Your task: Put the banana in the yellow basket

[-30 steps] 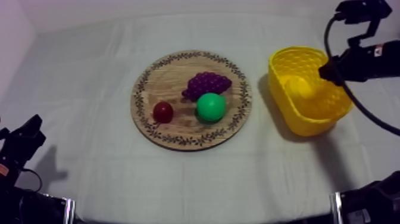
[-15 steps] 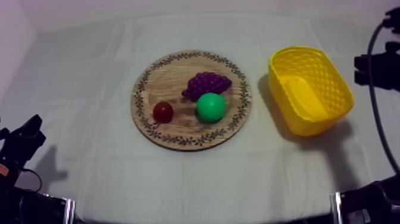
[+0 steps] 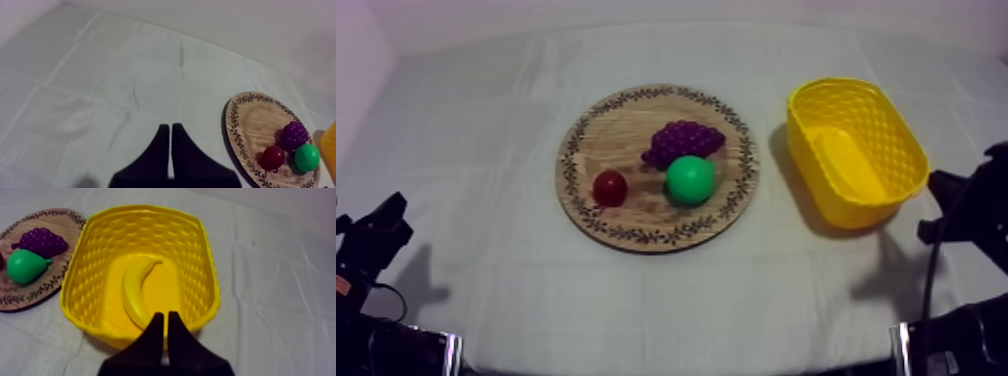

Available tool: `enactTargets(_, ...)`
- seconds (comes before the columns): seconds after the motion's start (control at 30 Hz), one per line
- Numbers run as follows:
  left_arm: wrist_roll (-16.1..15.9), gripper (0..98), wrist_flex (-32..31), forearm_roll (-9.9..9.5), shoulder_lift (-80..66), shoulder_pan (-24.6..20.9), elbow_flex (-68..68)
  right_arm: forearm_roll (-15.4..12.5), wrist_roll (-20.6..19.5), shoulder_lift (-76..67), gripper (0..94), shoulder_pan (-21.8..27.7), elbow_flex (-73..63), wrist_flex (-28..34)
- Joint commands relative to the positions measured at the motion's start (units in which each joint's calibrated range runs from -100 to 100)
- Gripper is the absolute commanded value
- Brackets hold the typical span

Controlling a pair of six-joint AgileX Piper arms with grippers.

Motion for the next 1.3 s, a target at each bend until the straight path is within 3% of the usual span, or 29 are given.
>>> enactTargets(0.0,0.0,0.1,0.0,-0.02,0.0,0.0,0.0,0.6,-0.9,-4.4,0.4,0.9,3.1,-0.2)
enactTargets(0.17,0.0,0.1,0.0,-0.02,0.0,0.0,0.0,4.2,-5.9,-9.8,0.4,0.8,4.8,1.7)
enactTargets(0.37,0.0,0.1,0.0,-0.02,0.0,0.0,0.0,5.8,-11.4,-13.6,0.4,2.4,5.1,3.6)
enactTargets(0.6,0.0,0.1,0.0,-0.02,0.0,0.0,0.0,7.3,-13.8,-14.3,0.6,2.9,5.2,4.1)
enactTargets(0.8,0.0,0.1,0.0,-0.02,0.0,0.0,0.0,7.6,-11.6,-14.3,0.6,2.9,5.2,4.1)
enactTargets(1.1,0.0,0.1,0.0,-0.02,0.0,0.0,0.0,7.6,-1.6,-14.3,0.6,3.0,5.2,4.1)
enactTargets(1.27,0.0,0.1,0.0,-0.02,0.0,0.0,0.0,7.6,-0.5,-14.3,0.6,3.0,5.2,4.1)
